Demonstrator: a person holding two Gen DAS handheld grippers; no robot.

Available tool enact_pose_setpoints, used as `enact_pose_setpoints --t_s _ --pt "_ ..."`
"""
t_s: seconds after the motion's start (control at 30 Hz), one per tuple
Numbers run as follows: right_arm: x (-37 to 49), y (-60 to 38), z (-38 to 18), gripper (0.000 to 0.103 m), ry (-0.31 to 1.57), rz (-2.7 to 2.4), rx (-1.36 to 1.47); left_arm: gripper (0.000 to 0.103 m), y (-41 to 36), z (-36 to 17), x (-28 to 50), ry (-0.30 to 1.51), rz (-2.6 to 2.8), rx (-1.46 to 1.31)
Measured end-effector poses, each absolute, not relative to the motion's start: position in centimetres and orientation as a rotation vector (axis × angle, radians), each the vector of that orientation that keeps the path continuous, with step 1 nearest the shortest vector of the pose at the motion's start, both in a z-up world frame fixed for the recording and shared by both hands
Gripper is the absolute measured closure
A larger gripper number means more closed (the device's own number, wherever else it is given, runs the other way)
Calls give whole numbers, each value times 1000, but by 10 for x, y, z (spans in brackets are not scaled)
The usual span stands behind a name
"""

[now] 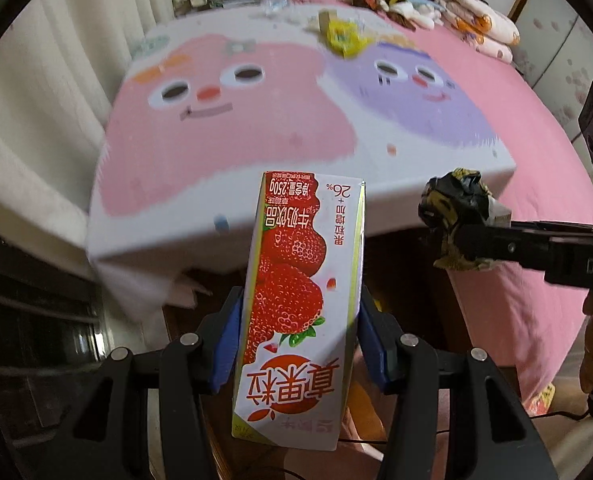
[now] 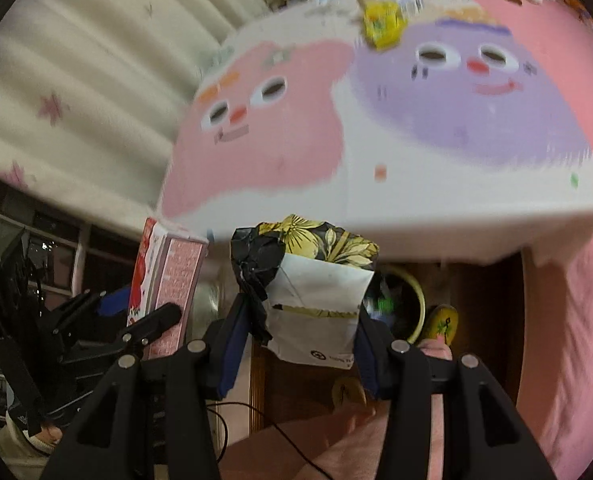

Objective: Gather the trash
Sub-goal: 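Lower the carton and wrapper over the blue bin and open both grippers, then raise both tools back toward the table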

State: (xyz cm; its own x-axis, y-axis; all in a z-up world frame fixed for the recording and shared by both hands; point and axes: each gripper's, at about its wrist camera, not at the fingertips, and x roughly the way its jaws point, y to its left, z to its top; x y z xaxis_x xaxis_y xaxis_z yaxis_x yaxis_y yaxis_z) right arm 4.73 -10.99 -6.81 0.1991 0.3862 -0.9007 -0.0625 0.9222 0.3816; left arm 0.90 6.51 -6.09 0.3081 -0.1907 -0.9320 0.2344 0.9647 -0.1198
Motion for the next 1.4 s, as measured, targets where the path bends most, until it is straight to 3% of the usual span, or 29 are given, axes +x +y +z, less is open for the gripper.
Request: enact_pose_setpoints --t_s 0.23,0.6,0.8,1.1,1.13,1.2,1.3,1.4 --pt "27 -116 -124 55 1444 251 270 51 50 -122 -8 1345 -278 4" --pt "17 -135 -322 55 1582 147 287 51 11 -288 1 1471 -225 -14" --pt "41 -133 -399 54 1587 142 308 51 6 -363 22 1509 -167 -39" --pt "61 -137 -460 47 1618 130 449 48 -6 -411 47 1464 -183 -43" --pt "62 -137 -463 46 1622 126 463 45 -6 -413 49 1467 -182 -43" --pt "63 -138 -466 40 1616 120 485 26 -4 -415 51 1470 -179 -54" --pt "64 -139 -462 31 1605 114 490 18 6 -404 54 1452 -165 -68" --pt "64 -141 -452 31 1594 113 490 7 12 -396 55 1440 -146 -77"
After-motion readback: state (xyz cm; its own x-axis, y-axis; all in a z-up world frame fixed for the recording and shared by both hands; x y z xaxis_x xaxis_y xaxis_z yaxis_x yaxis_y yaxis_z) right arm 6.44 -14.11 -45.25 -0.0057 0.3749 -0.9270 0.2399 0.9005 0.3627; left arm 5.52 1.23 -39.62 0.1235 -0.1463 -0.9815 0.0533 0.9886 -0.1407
